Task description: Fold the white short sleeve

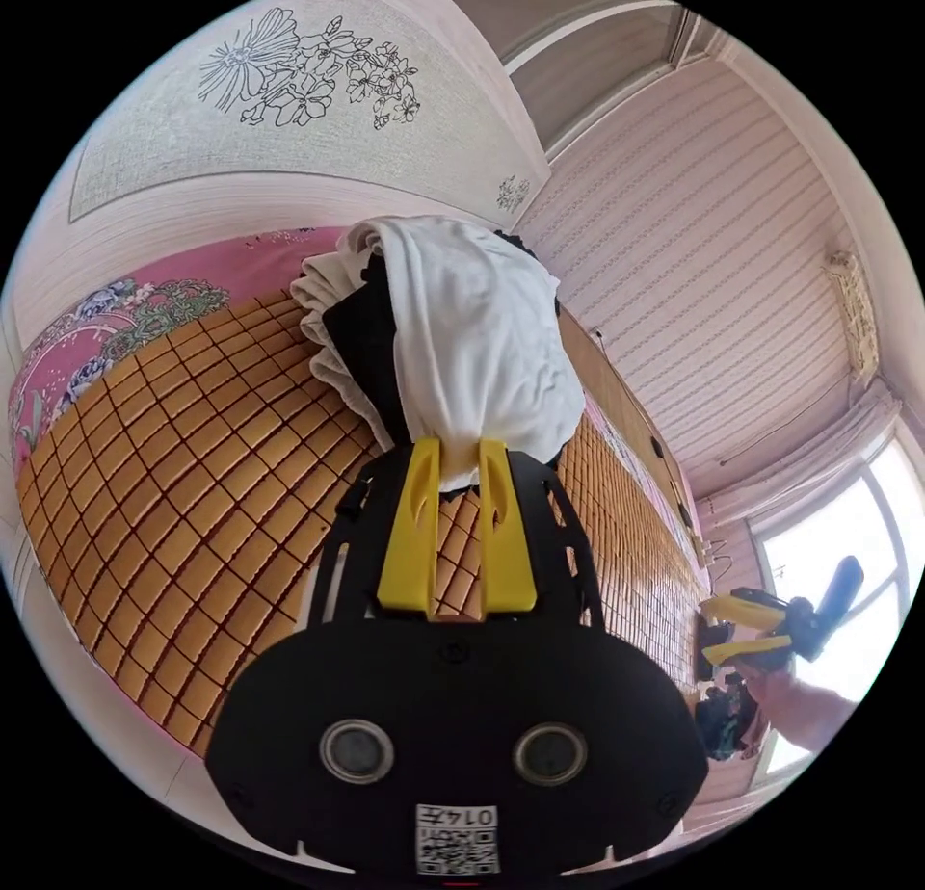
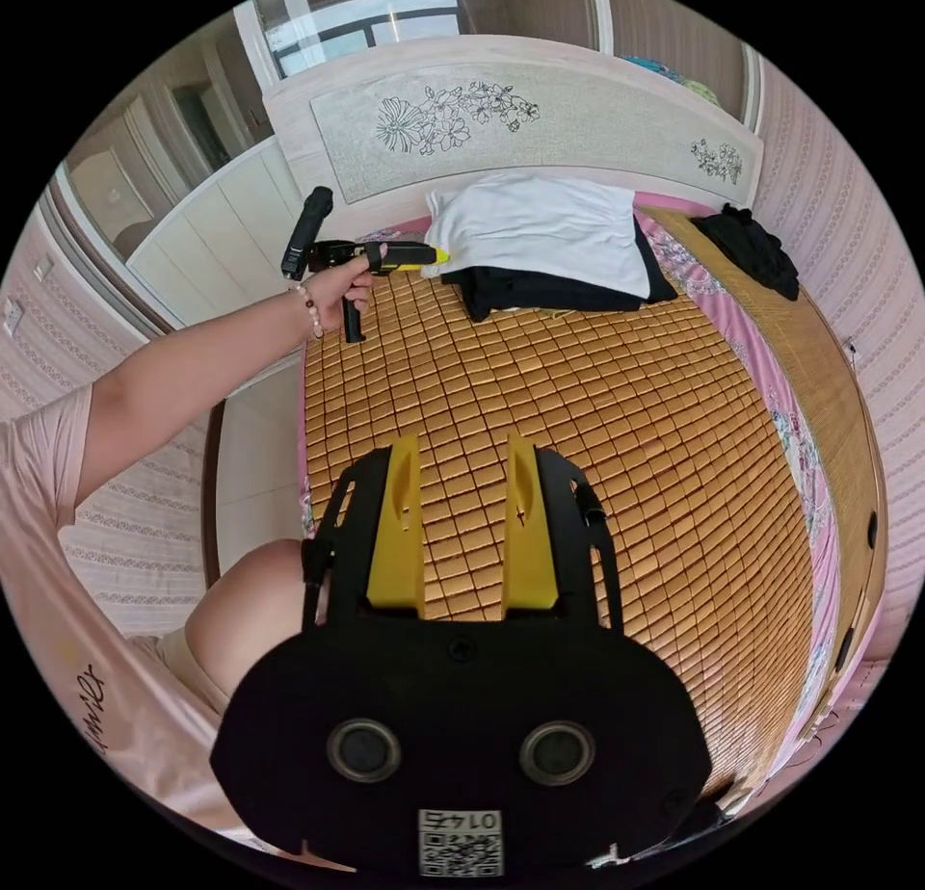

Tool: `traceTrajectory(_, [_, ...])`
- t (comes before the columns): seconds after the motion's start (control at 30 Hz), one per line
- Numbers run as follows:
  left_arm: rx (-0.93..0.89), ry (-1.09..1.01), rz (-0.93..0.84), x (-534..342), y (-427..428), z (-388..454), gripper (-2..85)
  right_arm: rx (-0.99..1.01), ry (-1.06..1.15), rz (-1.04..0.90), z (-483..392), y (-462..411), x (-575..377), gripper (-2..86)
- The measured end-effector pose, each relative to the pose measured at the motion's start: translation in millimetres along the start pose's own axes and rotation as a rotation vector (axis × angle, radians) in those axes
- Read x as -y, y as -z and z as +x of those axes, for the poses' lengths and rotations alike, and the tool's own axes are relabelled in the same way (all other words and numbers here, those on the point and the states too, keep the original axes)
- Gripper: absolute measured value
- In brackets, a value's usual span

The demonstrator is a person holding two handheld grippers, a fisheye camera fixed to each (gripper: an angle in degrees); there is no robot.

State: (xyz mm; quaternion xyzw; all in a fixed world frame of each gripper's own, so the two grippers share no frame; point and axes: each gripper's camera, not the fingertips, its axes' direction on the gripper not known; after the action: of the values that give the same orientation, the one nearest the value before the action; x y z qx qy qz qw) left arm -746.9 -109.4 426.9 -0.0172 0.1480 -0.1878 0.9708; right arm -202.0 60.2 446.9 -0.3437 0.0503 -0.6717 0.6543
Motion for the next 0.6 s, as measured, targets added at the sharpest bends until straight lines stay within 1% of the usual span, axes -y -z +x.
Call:
traceTrajectory(0.1, [0.036, -0.09, 0.095, -14, 21, 20, 2.1, -0.007, 0.019, -0.008, 12, -10, 84, 13.6])
traceTrajectory(0.17, [0.006, -0.249, 0.207, -42, 46, 53, 0.5, 0.037, 0.004, 0.017, 14, -12, 132, 15.5])
traceTrajectory(0.2, [0.009, -0.288, 0.214, -49, 50, 63, 0.1, 0.071, -0.018, 0.028, 13, -14, 159, 17.3])
traceTrajectory(0.23, [-0.008, -0.368, 0.219, -64, 55, 83, -0.2, 0.109, -0.049, 0.021, 12, -19, 180, 18.9])
traceTrajectory(0.27, [-0.046, -0.442, 0.208, -81, 55, 101, -0.4, 0.129, -0.065, 0.011, 11, -22, 189, 19.5])
traceTrajectory(0.3, [-0.07, -0.468, 0.202, -91, 55, 108, -0.5, 0.173, -0.092, -0.017, 9, -31, 198, 19.8])
traceTrajectory(0.37, [-0.181, -0.494, 0.12, -133, 44, 131, -0.7, 0.185, -0.115, -0.116, 4, -54, 194, 17.2])
traceTrajectory(0.4, [-0.183, -0.489, 0.091, -144, 40, 135, -0.7, 0.174, -0.114, -0.218, -2, -73, 177, 13.3])
traceTrajectory(0.43, [-0.186, -0.47, 0.006, -167, 29, 144, -0.7, 0.16, -0.106, -0.305, -7, -89, 151, 8.5])
traceTrajectory(0.47, [-0.217, -0.459, -0.05, -193, 21, 152, -0.6, 0.158, -0.098, -0.333, -9, -94, 135, 6.1])
traceTrajectory(0.53, [-0.271, -0.46, -0.122, -233, 11, 169, -0.4, 0.138, -0.128, -0.379, -9, -97, 61, 4.8])
traceTrajectory(0.57, [-0.303, -0.465, -0.17, -259, 7, 182, -0.2, 0.145, -0.149, -0.383, -7, -93, 40, 4.7])
traceTrajectory(0.6, [-0.321, -0.467, -0.187, -270, 7, 189, 0.0, 0.167, -0.194, -0.369, -3, -82, -3, 4.5])
